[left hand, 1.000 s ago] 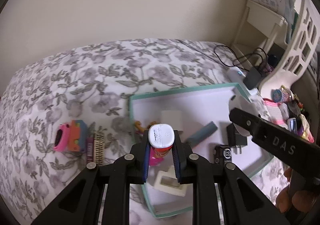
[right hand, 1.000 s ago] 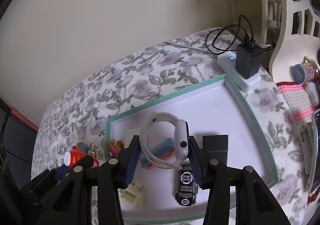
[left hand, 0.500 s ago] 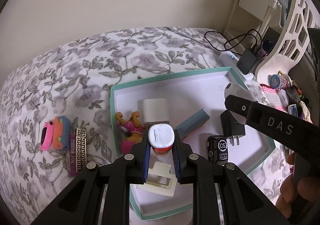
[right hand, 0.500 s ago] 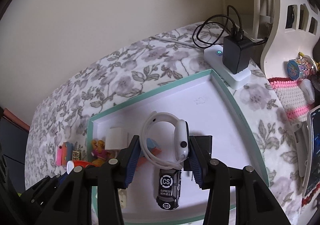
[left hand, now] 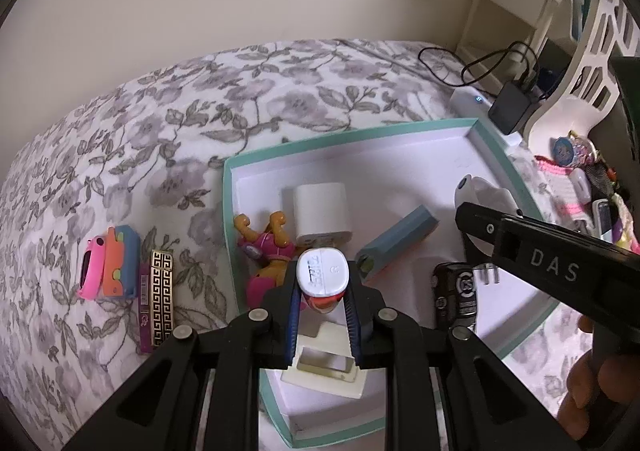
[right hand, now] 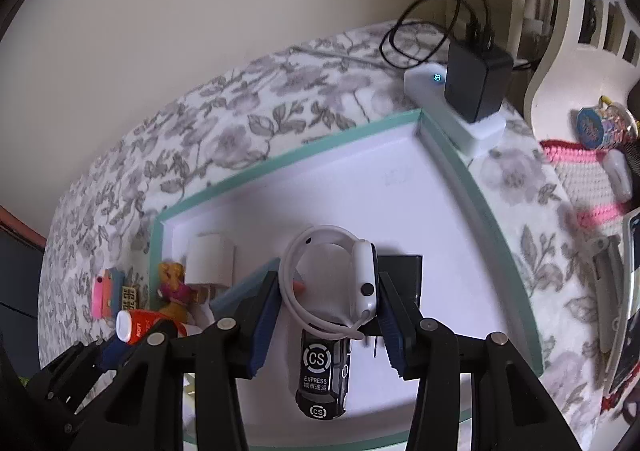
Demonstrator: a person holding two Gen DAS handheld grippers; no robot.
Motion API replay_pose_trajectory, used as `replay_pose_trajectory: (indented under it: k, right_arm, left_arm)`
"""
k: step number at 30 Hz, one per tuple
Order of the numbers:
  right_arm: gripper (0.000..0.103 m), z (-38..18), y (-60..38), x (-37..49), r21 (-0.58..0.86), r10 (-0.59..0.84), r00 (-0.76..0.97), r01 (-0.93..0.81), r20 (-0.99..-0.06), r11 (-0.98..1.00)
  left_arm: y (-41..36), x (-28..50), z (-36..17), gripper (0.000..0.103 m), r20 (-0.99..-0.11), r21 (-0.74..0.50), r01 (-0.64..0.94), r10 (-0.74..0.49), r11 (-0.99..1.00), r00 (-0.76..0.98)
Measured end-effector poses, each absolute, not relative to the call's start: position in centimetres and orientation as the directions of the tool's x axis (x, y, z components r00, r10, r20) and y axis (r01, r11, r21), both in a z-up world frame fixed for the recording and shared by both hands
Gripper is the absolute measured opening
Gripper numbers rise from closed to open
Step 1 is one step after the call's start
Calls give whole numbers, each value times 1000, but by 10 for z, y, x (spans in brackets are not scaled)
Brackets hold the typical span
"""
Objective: Organize rigid objects
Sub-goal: 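Lower the bottle and watch band into the tray and open both tools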
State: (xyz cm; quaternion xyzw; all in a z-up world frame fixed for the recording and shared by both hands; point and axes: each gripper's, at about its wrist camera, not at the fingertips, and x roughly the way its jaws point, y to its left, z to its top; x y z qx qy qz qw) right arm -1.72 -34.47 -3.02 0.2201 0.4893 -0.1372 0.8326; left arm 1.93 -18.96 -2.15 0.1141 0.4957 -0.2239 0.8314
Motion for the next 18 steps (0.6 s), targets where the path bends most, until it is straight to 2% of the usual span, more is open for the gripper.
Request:
replay_pose_trajectory:
  k: [14,16,18]
  right_arm:
    - [51,-41,-336,-9,199,-8,445,416,-895,887]
    - [51,-41,-336,-9,195,-10,441,416,-897,888]
    - [51,-41,-335,-8,188,-13,437,414,-899,891]
  left_arm:
    - [-194,19,-31,22,-879,8,502,-234,865,416]
    - [-194,19,-29,28,-876,10,505,-235,863,421]
    - [-193,20,-28,48,-874,-5,503,-248,864,417]
